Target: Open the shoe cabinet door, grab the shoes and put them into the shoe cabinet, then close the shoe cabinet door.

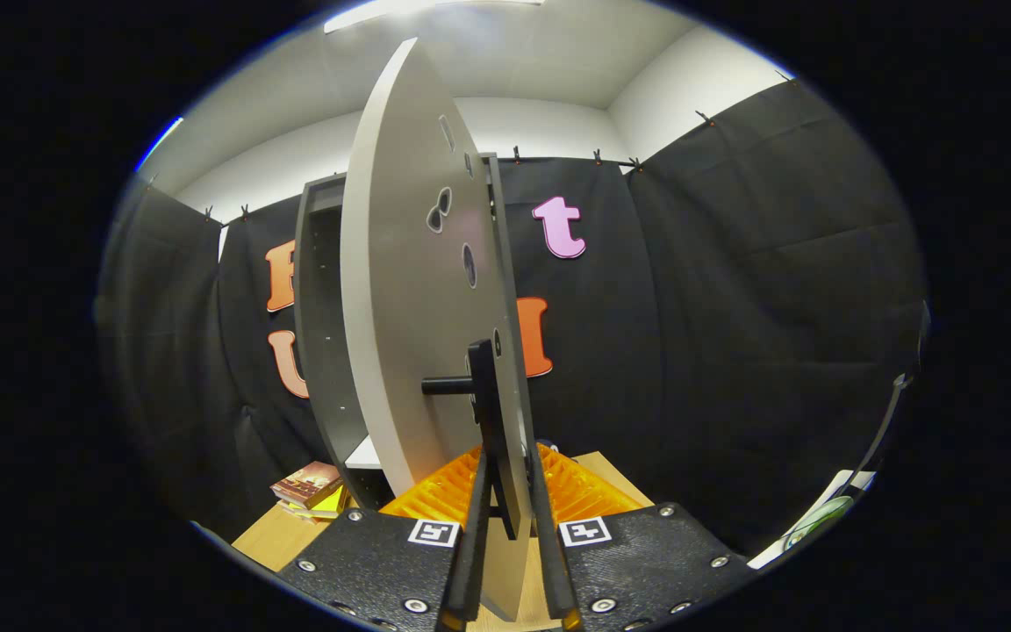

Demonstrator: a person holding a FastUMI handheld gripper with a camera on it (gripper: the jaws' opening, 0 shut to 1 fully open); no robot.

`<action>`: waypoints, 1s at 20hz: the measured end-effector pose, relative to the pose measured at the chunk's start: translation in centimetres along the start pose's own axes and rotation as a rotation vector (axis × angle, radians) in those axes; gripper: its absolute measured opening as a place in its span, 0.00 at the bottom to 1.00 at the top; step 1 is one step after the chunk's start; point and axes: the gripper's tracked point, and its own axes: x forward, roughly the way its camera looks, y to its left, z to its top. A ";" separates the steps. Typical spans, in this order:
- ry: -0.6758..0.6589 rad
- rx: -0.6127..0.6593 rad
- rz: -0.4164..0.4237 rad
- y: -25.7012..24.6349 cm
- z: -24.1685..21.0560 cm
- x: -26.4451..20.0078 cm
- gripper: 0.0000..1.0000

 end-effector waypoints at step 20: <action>-0.007 -0.051 0.024 -4.0 -0.1 0.6 0.22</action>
